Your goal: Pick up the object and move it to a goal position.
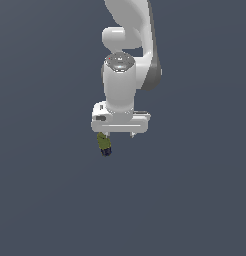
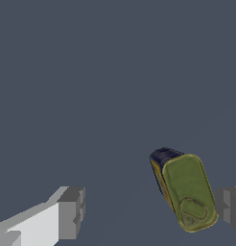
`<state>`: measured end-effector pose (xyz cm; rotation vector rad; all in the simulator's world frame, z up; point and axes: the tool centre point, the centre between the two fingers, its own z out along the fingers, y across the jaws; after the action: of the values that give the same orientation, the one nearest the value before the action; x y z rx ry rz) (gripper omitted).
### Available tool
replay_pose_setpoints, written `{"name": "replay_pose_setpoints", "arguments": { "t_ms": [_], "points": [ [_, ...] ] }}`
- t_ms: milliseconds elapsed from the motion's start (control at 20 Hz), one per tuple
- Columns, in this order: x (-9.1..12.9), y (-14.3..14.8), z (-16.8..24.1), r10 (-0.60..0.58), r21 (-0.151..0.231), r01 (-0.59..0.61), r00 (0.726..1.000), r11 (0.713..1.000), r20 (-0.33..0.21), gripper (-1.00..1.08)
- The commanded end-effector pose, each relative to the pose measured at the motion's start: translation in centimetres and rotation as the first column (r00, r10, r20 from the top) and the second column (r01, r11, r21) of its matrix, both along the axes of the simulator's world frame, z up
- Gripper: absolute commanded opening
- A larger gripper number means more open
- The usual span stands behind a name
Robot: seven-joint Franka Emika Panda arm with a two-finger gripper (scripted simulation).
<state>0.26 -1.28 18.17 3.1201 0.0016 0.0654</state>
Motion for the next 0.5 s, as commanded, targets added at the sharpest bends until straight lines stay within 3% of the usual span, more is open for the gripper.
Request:
{"name": "replay_pose_setpoints", "arguments": {
  "t_ms": [0,450],
  "points": [
    [0.0,0.0,0.0,0.0,0.0,0.0,1.0,1.0,0.0,1.0],
    [-0.4,-0.9,1.4,0.014,-0.004,-0.014,1.0,1.0,-0.003,1.0]
  ]
}}
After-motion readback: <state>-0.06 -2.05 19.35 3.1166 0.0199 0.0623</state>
